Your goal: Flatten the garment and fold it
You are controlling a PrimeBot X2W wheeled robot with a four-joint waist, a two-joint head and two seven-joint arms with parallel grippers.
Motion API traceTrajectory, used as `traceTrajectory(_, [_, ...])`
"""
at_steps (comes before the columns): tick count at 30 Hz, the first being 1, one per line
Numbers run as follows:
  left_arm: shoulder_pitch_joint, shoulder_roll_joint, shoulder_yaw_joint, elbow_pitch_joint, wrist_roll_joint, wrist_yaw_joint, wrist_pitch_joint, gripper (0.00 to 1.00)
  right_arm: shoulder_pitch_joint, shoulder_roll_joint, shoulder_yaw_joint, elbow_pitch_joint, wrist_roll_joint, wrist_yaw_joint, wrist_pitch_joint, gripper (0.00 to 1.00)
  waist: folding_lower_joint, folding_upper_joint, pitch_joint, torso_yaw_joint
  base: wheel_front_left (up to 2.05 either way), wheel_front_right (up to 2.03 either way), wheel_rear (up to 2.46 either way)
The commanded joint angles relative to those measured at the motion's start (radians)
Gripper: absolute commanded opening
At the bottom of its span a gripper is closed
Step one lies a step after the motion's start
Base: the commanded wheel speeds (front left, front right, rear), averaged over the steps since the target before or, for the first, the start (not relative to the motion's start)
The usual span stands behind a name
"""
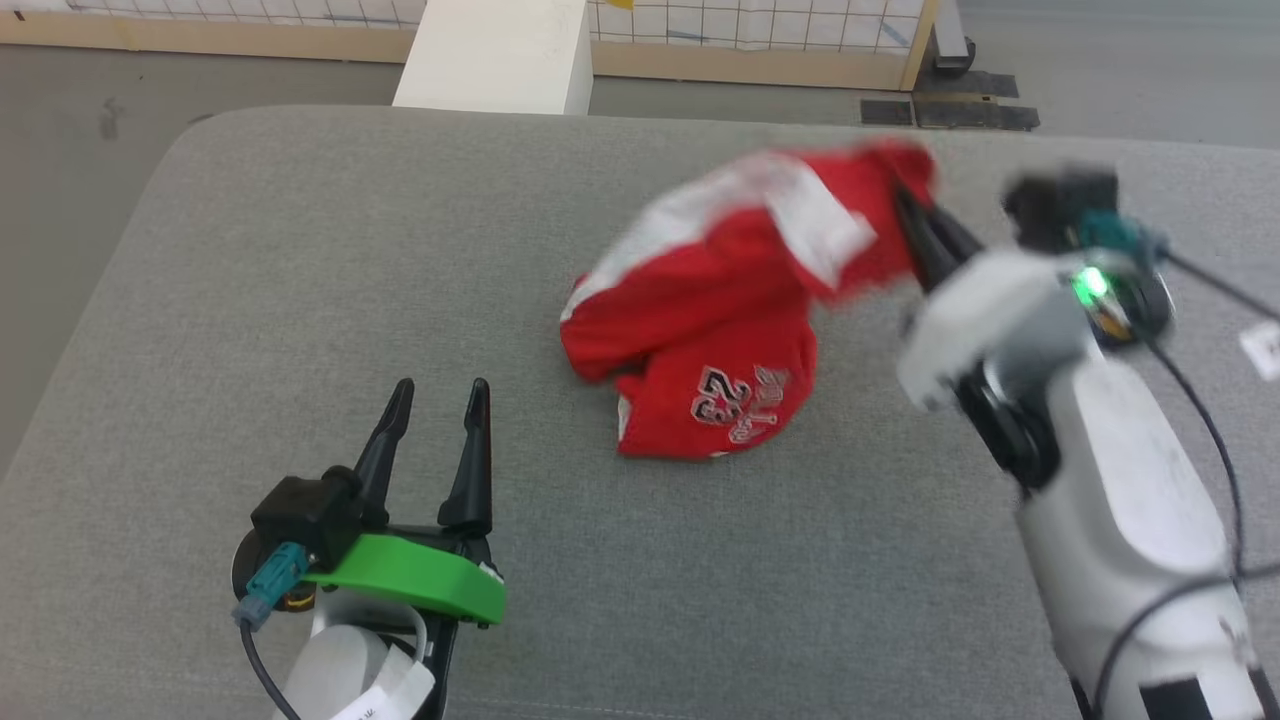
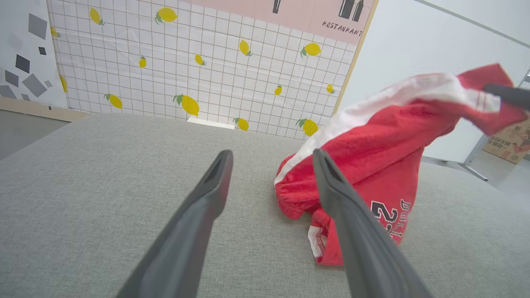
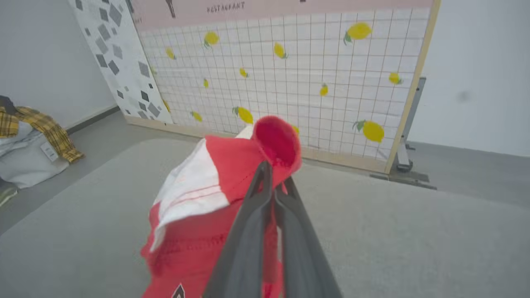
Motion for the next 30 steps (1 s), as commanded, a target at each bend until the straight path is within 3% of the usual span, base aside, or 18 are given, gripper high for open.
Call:
traceTrajectory(1, [0.003,-0.003,0.001,-0.006,-0.005,-0.004,-0.004,1.0,0.049,-0.006,-0.049,0.019,-0.037,-0.002,0.017,0.0,0.0,0.0,0.003,-0.003,0.0,0.0,0.0])
traceTrajectory(9, [-0.007,-0.003,0.001,-0.008,-0.003,-0.004,-0.004,1.0,0.236,-0.004,-0.396,0.064,-0.218,-0.002,0.069,0.0,0.0,0.0,0.024,-0.026,0.0,0.0,0.0])
traceTrajectory(10, [-0.009,-0.003,0.0,-0.008,-0.002,-0.004,-0.004,1.0,0.25,-0.003,-0.432,0.064,-0.234,-0.002,0.07,0.11,0.0,0.0,0.026,-0.029,0.0,0.0,0.0])
traceTrajectory(11, [-0.011,-0.003,-0.002,-0.007,-0.002,-0.004,-0.004,1.0,0.261,-0.003,-0.457,0.062,-0.246,-0.002,0.072,0.4,0.0,0.0,0.027,-0.031,0.0,0.0,0.0])
traceTrajectory(12, [-0.013,-0.003,-0.004,-0.005,-0.001,-0.004,-0.004,1.0,0.275,-0.002,-0.483,0.058,-0.259,-0.002,0.074,1.0,0.0,0.0,0.027,-0.034,0.0,0.0,0.0])
traceTrajectory(20, [-0.015,-0.003,-0.017,0.007,-0.002,-0.004,-0.004,1.0,0.38,-0.001,-0.519,-0.056,-0.253,-0.002,-0.006,1.0,0.0,0.0,0.011,-0.046,0.0,0.0,0.0])
traceTrajectory(26, [-0.039,-0.003,-0.056,0.02,-0.028,-0.004,-0.004,1.0,0.508,-0.001,-0.388,-0.251,-0.235,-0.002,-0.172,1.0,0.0,0.0,0.005,-0.056,0.0,0.0,0.0])
traceTrajectory(30, [-0.106,-0.003,-0.133,0.077,-0.065,-0.001,-0.002,1.0,0.572,-0.001,-0.301,-0.346,-0.203,-0.002,-0.247,1.0,0.0,0.0,0.02,-0.076,0.0,0.0,0.0])
